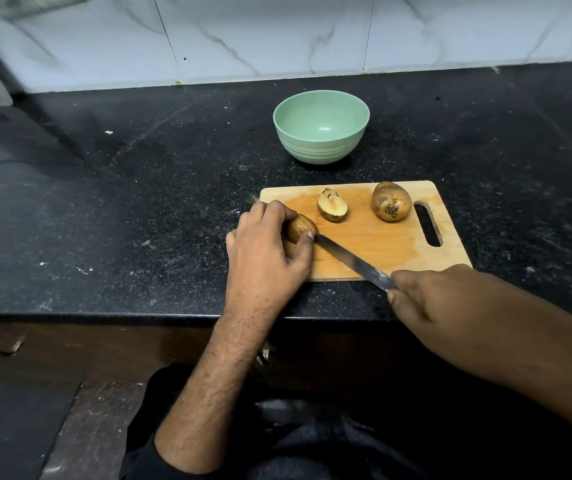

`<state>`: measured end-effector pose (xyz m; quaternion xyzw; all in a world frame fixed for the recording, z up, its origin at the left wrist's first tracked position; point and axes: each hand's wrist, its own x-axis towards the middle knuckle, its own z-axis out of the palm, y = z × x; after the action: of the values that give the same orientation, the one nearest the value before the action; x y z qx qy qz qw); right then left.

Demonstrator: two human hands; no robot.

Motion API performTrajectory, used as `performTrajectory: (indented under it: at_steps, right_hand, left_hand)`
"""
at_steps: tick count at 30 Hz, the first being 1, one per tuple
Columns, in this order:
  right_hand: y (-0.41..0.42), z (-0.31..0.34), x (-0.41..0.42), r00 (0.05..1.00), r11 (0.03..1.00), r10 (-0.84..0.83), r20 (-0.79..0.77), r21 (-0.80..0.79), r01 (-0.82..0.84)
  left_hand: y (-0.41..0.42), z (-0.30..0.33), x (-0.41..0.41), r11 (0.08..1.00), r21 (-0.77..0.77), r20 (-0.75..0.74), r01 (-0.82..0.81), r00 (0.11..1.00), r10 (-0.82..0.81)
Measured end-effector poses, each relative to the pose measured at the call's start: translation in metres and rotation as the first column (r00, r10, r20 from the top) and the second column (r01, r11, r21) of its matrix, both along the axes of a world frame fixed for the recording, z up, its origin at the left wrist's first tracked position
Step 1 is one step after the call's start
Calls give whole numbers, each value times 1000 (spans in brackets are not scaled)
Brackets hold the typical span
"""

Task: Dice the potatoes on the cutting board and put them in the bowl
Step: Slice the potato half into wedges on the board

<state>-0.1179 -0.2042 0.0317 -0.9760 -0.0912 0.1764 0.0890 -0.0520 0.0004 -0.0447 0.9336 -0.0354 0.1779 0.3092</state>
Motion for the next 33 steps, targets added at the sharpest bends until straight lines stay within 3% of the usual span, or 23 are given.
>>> performTrajectory:
  at_steps: [3, 9, 17, 33]
  right_hand:
    - [-2, 11, 0, 1000, 999, -1, 0, -40, 1]
    - [13, 7, 15, 994, 997, -32, 102, 77, 24]
    - [28, -10, 30, 992, 998, -2, 126, 69, -6]
    - [32, -6, 39, 997, 996, 8, 78, 84, -14]
  left_hand:
    - [-1, 1, 0, 999, 42, 4, -9, 1000, 9]
    - [-3, 1, 3, 997, 76, -5, -22, 1000, 23]
    - [-2, 2, 5, 997, 77, 1, -8, 1000, 8]
    - [-5, -1, 5, 997, 78, 41, 24, 999, -27]
